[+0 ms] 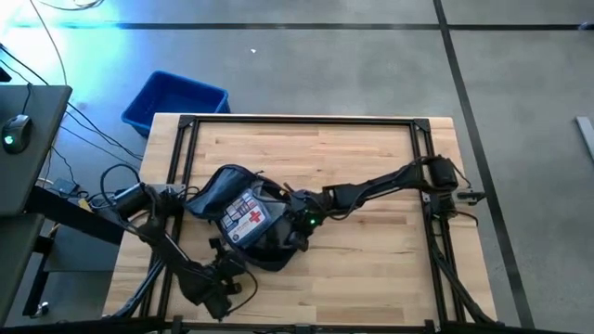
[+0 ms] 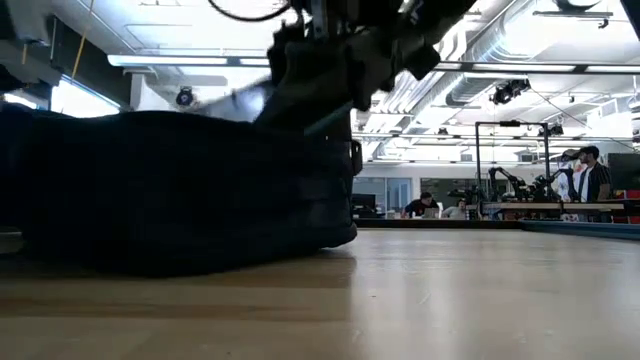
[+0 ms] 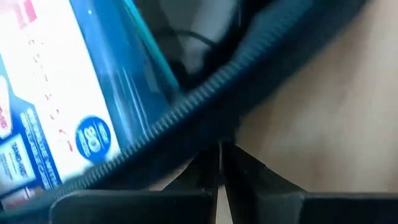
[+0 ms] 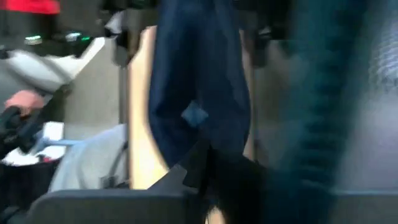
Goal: Unpack backpack
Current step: Put the blue tablet into the black backpack
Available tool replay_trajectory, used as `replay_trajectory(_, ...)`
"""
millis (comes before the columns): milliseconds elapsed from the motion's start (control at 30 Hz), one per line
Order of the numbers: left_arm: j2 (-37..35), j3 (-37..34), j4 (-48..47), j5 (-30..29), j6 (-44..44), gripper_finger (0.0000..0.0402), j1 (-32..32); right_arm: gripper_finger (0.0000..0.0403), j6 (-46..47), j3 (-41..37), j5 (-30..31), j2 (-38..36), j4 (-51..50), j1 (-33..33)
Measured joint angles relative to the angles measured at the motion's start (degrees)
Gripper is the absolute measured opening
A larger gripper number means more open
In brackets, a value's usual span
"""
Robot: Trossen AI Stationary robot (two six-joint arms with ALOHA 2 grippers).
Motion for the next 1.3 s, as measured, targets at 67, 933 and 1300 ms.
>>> replay_trajectory(67,-0.3,0.1,0.1,-0.5,-1.5,0.0000,0.5,0.0055,0.0,-0.1,0.5,0.4,1.0,-0.1)
replay_trajectory(933,-0.4,6.4,3.5,-6.8,-7.0,0.0000,-1.2,0.0238,-25.9,16.0,3.4,0.3,-29.8,-5.0)
replay_trajectory(1300,-0.4,6.4,4.2,-6.8,-7.9,0.0000,-3.0,0.0240,-32.8,16.7,18.5,0.1,-26.5,1.0)
